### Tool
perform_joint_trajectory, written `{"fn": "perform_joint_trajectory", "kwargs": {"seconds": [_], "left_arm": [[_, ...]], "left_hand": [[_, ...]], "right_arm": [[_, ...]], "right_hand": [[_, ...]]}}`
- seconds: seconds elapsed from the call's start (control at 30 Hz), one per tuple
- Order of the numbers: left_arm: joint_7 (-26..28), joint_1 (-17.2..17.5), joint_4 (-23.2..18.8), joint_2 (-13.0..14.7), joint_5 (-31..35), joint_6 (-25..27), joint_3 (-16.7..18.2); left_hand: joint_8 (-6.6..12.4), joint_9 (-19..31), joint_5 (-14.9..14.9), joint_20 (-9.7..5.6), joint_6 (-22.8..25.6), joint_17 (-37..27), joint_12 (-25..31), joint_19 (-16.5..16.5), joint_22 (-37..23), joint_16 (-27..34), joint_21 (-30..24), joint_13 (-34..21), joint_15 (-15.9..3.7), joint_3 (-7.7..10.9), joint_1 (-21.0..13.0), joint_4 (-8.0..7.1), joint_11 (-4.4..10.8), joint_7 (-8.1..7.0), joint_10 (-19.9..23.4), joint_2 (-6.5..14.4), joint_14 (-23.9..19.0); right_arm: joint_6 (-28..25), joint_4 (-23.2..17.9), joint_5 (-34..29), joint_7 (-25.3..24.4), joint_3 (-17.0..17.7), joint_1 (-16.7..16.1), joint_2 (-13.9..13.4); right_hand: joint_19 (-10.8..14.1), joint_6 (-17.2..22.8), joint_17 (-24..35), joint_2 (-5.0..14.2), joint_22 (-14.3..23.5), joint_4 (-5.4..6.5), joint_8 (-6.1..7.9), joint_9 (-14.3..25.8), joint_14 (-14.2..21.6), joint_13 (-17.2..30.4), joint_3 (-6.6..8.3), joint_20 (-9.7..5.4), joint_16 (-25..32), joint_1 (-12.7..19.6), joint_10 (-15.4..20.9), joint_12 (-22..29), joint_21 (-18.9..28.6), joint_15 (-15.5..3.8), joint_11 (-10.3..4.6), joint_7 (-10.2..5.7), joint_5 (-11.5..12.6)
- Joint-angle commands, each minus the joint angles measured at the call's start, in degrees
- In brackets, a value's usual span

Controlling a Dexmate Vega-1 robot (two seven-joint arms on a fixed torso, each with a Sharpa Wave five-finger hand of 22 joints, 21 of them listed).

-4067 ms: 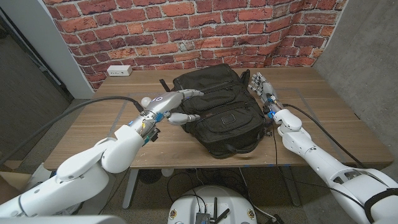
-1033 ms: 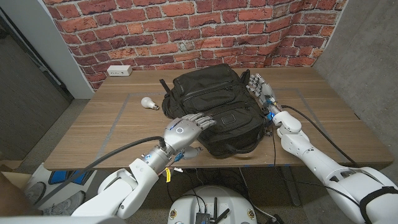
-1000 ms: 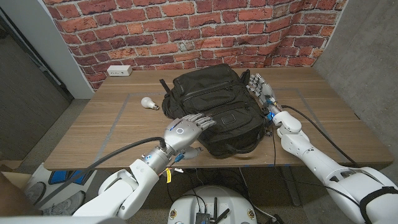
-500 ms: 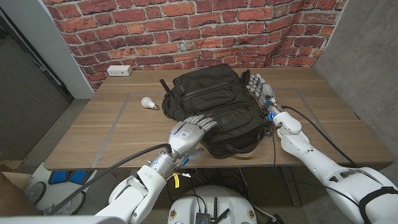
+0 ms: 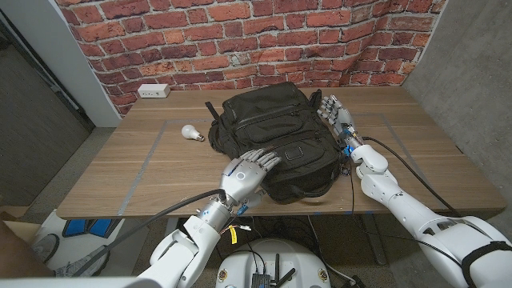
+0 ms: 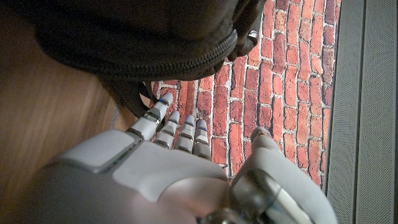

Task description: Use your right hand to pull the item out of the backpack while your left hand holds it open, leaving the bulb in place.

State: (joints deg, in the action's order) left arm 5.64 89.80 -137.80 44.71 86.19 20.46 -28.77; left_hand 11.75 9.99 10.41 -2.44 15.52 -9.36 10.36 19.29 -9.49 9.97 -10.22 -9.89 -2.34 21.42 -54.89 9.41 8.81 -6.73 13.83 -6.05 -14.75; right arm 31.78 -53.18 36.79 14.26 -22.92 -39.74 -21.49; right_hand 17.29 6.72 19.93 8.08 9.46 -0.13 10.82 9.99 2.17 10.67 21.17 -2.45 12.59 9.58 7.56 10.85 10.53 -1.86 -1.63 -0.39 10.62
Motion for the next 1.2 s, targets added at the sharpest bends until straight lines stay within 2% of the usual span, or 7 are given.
{"fn": "perform_joint_trajectory", "kwargs": {"seconds": [0.03, 0.4, 0.7, 0.8, 0.93, 1.2], "left_arm": [[2.62, -2.52, 3.01, -0.43, 0.14, 1.74, -2.51], [4.37, -5.26, 5.10, -0.89, -0.20, 2.26, -4.66], [5.02, -6.68, 6.05, -1.45, -0.45, 3.24, -5.79], [6.03, -6.58, 6.26, -2.46, -1.89, 4.10, -5.94], [5.72, -6.53, 5.71, -2.15, -2.10, 4.61, -5.98], [5.34, -6.02, 4.03, -1.40, -1.86, 5.35, -5.52]], "left_hand": [[0.52, 0.30, 0.02, -9.01, 0.77, -0.06, 0.57, 0.81, -0.05, 0.23, -0.60, -0.08, -6.88, -0.23, -0.66, -0.06, -0.06, 0.07, 1.13, 0.34, -0.60], [1.78, 0.35, 0.20, -9.03, 5.40, -0.04, 1.11, 3.12, -0.05, 0.78, -0.95, -0.06, -8.09, -0.94, -1.59, -0.11, 0.04, -0.06, 4.94, 1.02, -4.47], [2.31, 0.42, 0.27, -8.86, 8.05, -0.05, 1.25, 4.61, -0.12, 0.72, -1.15, -0.06, -8.39, -1.36, -1.98, -0.26, 0.14, -0.24, 7.25, 1.68, -5.98], [2.59, 0.45, 0.28, -8.82, 9.62, -0.07, 1.40, 5.37, -0.16, 0.88, -1.23, -0.05, -8.77, -1.58, -2.15, -0.36, 0.29, -0.37, 8.82, 2.16, -7.33], [2.79, 0.50, 0.25, -8.83, 11.20, -0.09, 1.47, 6.13, -0.21, 0.97, -1.29, -0.04, -8.71, -1.96, -2.01, -0.57, 0.26, -0.21, 10.50, 2.75, -8.74], [3.66, 0.59, 0.23, -9.31, 16.51, -0.17, 1.67, 8.75, -0.30, 1.16, -1.67, -0.01, -9.34, -2.91, -2.05, -0.62, 1.21, -0.42, 15.62, 3.97, -12.72]], "right_arm": [[0.54, 0.36, 0.26, 0.52, 0.18, 0.21, 0.15], [0.69, 1.37, 0.48, 1.42, 0.16, 0.80, 0.41], [0.39, 0.99, 0.63, 1.53, 0.27, 0.55, 0.11], [0.30, 0.82, 0.70, 1.52, 0.32, 0.45, 0.02], [0.19, 0.49, 0.67, 1.43, 0.32, 0.28, -0.11], [0.23, 0.42, 0.78, 1.61, 0.32, 0.18, -0.05]], "right_hand": [[0.39, 0.02, 0.01, 0.76, 0.10, -0.43, -0.11, 0.20, 0.09, 0.06, 0.05, -0.08, 0.42, -0.35, 0.46, 0.17, 0.23, 0.06, -0.05, -0.20, 0.12], [0.38, -0.08, -0.01, 0.76, 0.10, -0.43, -0.14, 0.20, 0.09, 0.06, 0.07, -0.03, 0.46, -0.45, 0.49, 0.17, 0.22, 0.01, -0.08, -0.15, 0.12], [0.37, -0.06, -0.04, 0.78, 0.10, -0.46, -0.12, 0.20, 0.08, 0.06, 0.10, -0.05, 0.48, -0.47, 0.41, 0.13, 0.22, 0.00, -0.12, -0.18, 0.13], [0.38, -0.05, -0.05, 0.79, 0.10, -0.47, -0.11, 0.20, 0.08, 0.06, 0.12, -0.06, 0.48, -0.48, 0.46, 0.15, 0.22, 0.02, -0.09, -0.14, 0.13], [0.36, -0.04, -0.05, 0.79, 0.10, -0.46, -0.10, 0.20, 0.10, 0.06, 0.12, -0.06, 0.50, -0.52, 0.44, 0.15, 0.21, 0.09, -0.05, -0.14, 0.13], [0.39, -0.04, -0.07, 0.80, 0.10, -0.47, -0.10, 0.20, 0.07, 0.06, 0.14, -0.06, 0.52, -0.57, 0.46, 0.15, 0.23, 0.02, -0.05, -0.18, 0.13]]}}
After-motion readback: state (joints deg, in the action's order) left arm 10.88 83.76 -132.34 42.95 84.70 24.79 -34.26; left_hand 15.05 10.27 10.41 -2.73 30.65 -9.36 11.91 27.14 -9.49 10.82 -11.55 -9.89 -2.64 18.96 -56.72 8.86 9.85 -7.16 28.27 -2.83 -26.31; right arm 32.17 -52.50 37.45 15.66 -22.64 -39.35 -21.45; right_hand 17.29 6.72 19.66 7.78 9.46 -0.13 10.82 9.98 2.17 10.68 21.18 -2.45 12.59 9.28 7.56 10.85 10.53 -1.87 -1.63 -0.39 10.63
